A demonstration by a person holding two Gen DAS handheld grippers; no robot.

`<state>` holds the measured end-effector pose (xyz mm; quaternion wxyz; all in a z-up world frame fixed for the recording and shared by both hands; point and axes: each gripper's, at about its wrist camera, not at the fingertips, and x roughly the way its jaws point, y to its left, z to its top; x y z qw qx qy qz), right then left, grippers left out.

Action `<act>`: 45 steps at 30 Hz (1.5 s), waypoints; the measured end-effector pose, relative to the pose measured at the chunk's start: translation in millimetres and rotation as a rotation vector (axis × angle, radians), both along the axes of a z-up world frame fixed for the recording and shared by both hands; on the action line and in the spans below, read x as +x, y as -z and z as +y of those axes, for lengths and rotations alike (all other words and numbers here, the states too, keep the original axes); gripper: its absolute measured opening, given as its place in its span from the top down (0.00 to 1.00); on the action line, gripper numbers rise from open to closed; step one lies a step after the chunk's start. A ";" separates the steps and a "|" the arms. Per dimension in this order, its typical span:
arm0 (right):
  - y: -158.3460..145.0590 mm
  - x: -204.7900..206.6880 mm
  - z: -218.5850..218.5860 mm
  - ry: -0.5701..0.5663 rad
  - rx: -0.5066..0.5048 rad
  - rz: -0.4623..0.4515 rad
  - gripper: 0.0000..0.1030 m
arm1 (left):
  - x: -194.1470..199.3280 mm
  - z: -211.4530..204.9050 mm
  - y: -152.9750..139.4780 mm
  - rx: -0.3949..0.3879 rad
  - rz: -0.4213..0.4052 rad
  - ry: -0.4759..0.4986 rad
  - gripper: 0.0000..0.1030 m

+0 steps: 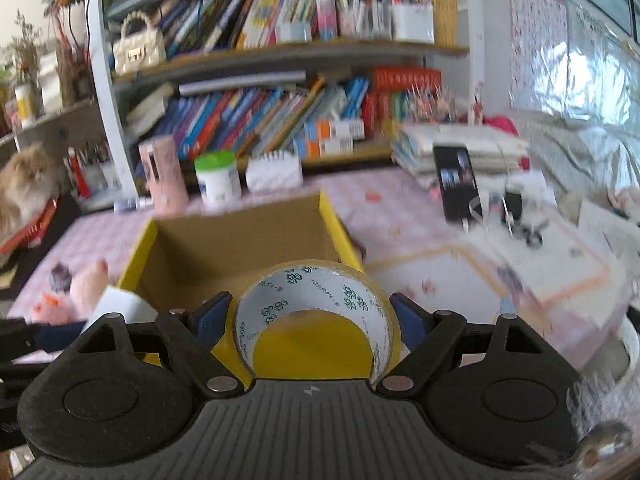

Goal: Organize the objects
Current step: 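Lower the tape roll and charger into the yellow box with both grippers, then open the right gripper releasing the tape roll while the left gripper releases the charger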

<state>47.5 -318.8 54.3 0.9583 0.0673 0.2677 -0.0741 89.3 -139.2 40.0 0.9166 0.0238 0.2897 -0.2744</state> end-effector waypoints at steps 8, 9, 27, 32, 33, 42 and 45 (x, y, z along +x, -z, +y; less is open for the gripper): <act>-19.1 62.4 -18.1 -0.097 0.021 -0.047 0.20 | 39.8 -32.5 13.6 0.080 0.027 -0.043 0.60; -17.1 72.1 -17.4 -0.117 0.021 -0.034 0.20 | 44.0 -36.9 18.1 0.094 0.039 -0.046 0.60; 55.7 197.6 12.9 -0.432 -0.034 0.323 0.20 | 84.9 -60.9 62.2 0.129 0.270 -0.075 0.67; 69.9 211.2 21.4 -0.493 -0.063 0.410 0.20 | 86.1 -66.3 63.3 0.141 0.264 -0.075 0.67; 71.7 212.4 22.2 -0.497 -0.065 0.424 0.19 | 86.2 -67.4 62.8 0.143 0.260 -0.075 0.67; 68.3 210.6 16.8 -0.480 -0.038 0.413 0.18 | 67.8 -62.3 48.8 0.149 0.161 -0.088 0.50; 56.9 200.1 14.9 -0.457 -0.035 0.361 0.11 | 59.1 -56.3 39.3 0.134 0.119 -0.098 0.39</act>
